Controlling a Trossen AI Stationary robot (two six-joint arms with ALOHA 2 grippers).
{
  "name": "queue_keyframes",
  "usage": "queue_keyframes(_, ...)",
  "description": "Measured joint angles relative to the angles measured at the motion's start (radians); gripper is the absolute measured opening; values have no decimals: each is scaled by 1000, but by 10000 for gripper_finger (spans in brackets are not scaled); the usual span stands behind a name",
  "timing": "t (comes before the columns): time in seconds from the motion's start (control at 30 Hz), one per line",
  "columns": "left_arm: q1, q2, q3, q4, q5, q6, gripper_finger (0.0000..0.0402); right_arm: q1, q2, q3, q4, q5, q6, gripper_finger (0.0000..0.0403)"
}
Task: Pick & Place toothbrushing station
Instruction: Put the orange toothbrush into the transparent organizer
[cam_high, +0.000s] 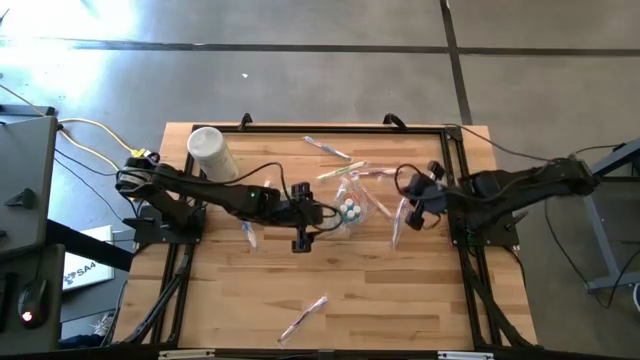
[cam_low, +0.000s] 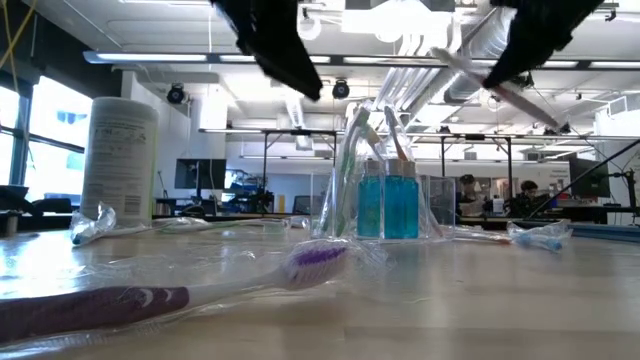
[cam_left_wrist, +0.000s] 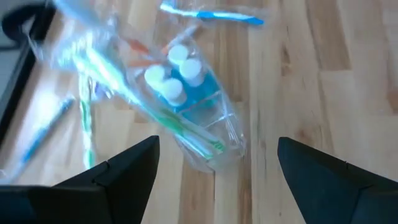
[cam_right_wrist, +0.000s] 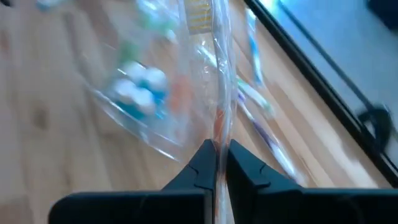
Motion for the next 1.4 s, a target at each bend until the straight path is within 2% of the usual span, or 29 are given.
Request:
queue_keyframes(0.2, -64, -18, 110, -74, -6, 70, 320, 191, 17, 0, 174, 157, -71, 9)
queue_keyframes(0.27, -78, -44, 122, -81, -37, 79, 320, 244, 32, 0, 251, 224, -118, 9)
queue_keyframes(0.43, -122, -151, 83, -64, -252, 56, 320, 337, 81, -24, 438, 366, -257, 9)
queue_keyframes(0.53, -157, -223, -4, 41, -358, 59, 320, 346, 111, -59, 612, 365, -388, 9)
queue_keyframes(0.6, -165, -266, -92, 184, -358, 97, 320, 338, 126, -108, 799, 293, -523, 9)
queue_keyframes(0.77, -164, -339, -369, 591, -303, 216, 320, 253, 138, -264, 1272, -57, -733, 9)
queue_keyframes(0.9, -158, -348, -541, 903, -292, 281, 320, 167, 137, -378, 1478, -212, -769, 9)
queue_keyframes(1.0, -156, -346, -623, 1076, -216, 303, 320, 98, 144, -430, 1570, -337, -727, 9)
queue_keyframes(1.07, -142, -345, -650, 1133, -145, 315, 320, 59, 164, -443, 1628, -412, -707, 9)
queue_keyframes(1.2, -115, -345, -654, 1131, -46, 316, 320, 18, 224, -447, 1703, -519, -688, 9)
queue_keyframes(1.3, -111, -345, -654, 1099, 16, 315, 320, 6, 280, -447, 1730, -530, -679, 9)
queue_keyframes(1.4, -113, -322, -654, 1074, 21, 317, 320, 0, 321, -447, 1772, -529, -679, 9)
